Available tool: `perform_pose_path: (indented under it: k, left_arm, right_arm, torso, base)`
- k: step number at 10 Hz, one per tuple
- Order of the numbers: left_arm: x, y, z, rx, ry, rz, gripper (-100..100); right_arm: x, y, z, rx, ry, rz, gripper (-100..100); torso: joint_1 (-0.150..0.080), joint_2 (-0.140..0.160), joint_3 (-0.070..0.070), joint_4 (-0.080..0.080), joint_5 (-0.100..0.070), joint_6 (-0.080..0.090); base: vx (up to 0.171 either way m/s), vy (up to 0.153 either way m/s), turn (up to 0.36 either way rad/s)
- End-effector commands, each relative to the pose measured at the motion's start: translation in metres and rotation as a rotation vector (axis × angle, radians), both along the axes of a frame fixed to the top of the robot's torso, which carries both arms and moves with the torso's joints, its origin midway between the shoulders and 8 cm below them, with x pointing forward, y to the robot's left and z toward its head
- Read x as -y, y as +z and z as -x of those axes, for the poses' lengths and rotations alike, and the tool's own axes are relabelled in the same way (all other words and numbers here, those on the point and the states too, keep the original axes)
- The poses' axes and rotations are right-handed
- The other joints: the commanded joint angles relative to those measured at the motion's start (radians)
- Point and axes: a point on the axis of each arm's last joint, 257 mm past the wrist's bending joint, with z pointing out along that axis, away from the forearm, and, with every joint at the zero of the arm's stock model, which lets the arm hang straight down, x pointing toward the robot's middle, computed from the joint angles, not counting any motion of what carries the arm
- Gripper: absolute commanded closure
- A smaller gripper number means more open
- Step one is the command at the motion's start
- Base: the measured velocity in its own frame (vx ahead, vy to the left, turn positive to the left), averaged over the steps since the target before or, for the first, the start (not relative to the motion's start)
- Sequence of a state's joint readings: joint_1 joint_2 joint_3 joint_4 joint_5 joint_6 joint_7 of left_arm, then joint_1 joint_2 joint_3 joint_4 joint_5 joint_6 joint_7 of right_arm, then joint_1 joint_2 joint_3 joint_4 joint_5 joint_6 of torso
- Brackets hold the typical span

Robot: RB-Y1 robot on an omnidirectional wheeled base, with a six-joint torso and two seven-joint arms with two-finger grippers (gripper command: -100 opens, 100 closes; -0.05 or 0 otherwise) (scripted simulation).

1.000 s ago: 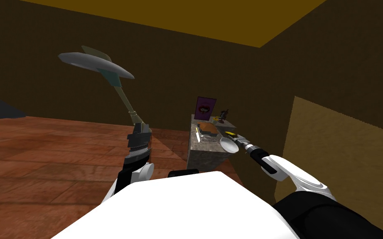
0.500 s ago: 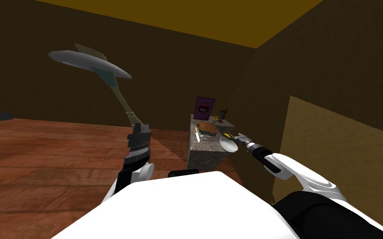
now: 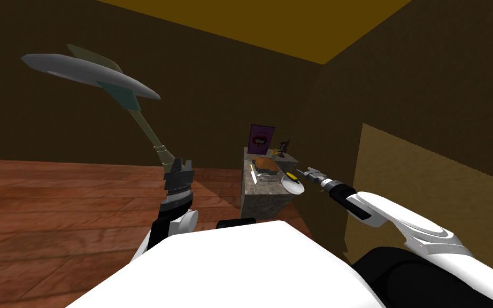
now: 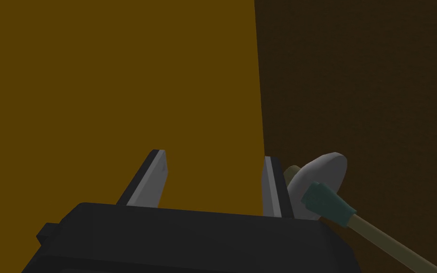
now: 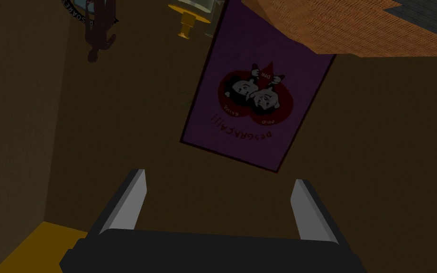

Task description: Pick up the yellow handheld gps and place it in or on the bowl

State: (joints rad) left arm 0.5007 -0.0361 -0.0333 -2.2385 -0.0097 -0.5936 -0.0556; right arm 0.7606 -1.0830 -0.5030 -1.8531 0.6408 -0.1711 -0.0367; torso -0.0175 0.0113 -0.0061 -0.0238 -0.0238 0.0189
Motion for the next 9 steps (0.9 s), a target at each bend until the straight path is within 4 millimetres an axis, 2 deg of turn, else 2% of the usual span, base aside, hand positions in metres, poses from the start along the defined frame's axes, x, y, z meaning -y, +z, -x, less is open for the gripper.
perform_pose_path:
  k: [1,2,3,4,9]
  left_arm:
    - [0.0,0.0,0.0,0.0,0.0,0.0,0]
    - [0.0,0.0,0.0,0.0,0.0,0.0,0]
    - [0.0,0.0,0.0,0.0,0.0,0.0,0]
    - [0.0,0.0,0.0,0.0,0.0,0.0,0]
    - [0.0,0.0,0.0,0.0,0.0,0.0,0]
  right_arm:
    - [-0.0084,0.0135,-0.0033,0.001,0.019,0.003,-100]
    - [-0.0131,0.0208,-0.0056,0.001,0.031,0.006,-100]
    - [-0.0102,0.0153,-0.0048,0.0,0.025,0.006,-100]
    - [-0.0106,0.0163,-0.0053,0.001,0.025,0.005,0]
    - [-0.0106,0.0162,-0.0052,0.001,0.025,0.005,0]
  torso:
    - [0.0,0.0,0.0,0.0,0.0,0.0]
    - [0.0,0.0,0.0,0.0,0.0,0.0]
    - [0.0,0.0,0.0,0.0,0.0,0.0]
    - [-0.001,0.001,0.0,0.0,-0.001,0.0]
    - [-0.003,0.001,0.001,0.0,-0.001,0.0]
  base:
    - [0.018,0.026,-0.074]
    - [0.022,0.031,-0.09]
    - [0.008,0.014,-0.032]
    - [0.0,0.0,0.0]
    - [0.0,0.0,0.0]
